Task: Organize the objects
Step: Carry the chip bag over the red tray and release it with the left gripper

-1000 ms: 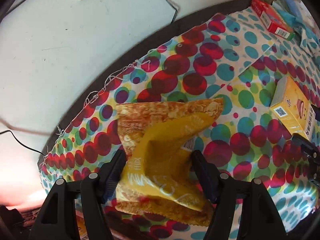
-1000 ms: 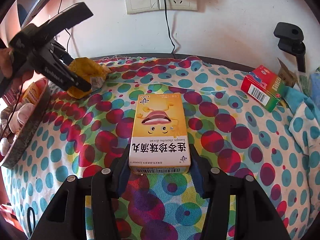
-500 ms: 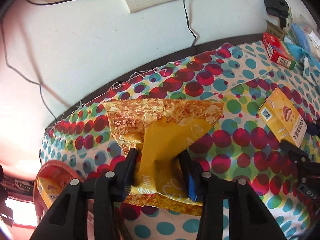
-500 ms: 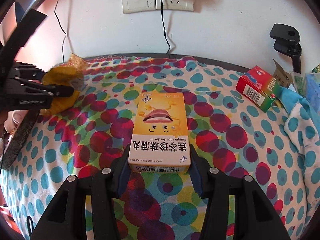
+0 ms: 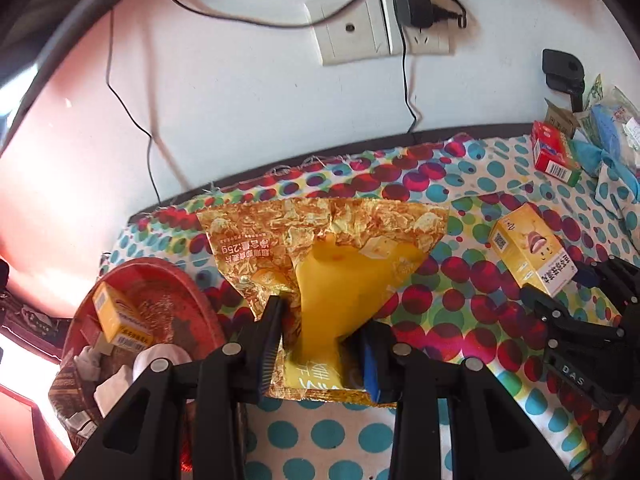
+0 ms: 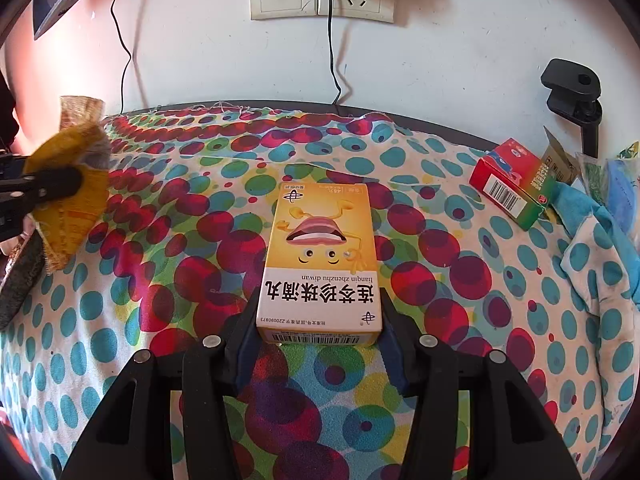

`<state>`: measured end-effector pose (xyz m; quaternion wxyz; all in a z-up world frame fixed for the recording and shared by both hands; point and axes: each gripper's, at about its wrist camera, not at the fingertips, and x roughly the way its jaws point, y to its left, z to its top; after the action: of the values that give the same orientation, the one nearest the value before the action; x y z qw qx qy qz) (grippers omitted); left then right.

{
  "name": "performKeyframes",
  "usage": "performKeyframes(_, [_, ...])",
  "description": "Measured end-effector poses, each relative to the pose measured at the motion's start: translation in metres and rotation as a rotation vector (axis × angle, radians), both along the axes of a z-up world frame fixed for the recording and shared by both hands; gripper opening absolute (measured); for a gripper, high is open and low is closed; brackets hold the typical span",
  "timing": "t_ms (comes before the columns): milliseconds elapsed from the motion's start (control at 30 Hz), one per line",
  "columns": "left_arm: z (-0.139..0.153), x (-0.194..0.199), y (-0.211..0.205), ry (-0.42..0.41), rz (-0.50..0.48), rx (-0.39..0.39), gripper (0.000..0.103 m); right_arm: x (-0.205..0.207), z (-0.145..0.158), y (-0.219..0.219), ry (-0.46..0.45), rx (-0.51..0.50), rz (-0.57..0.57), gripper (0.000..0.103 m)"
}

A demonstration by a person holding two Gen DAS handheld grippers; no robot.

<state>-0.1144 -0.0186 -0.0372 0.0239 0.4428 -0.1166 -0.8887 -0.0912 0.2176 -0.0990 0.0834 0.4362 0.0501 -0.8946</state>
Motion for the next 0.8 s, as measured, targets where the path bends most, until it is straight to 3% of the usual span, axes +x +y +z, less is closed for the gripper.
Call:
performKeyframes(433, [0.035, 0.049, 0.001, 0.047, -0.003, 0.06, 0.035, -0.002, 0.001, 0.001, 0.0, 0.001, 0.0, 0.049])
performKeyframes(633, [0.064, 0.066, -0.033, 0.105, 0.062, 0.068, 0.035, -0.002, 0.001, 0.0, 0.0, 0.001, 0.0, 0.049])
performKeyframes(800, [0.086, 0.072, -0.087, 0.14, 0.174, 0.04, 0.035, -0.001, 0.001, -0.001, 0.0, 0.002, 0.0, 0.049])
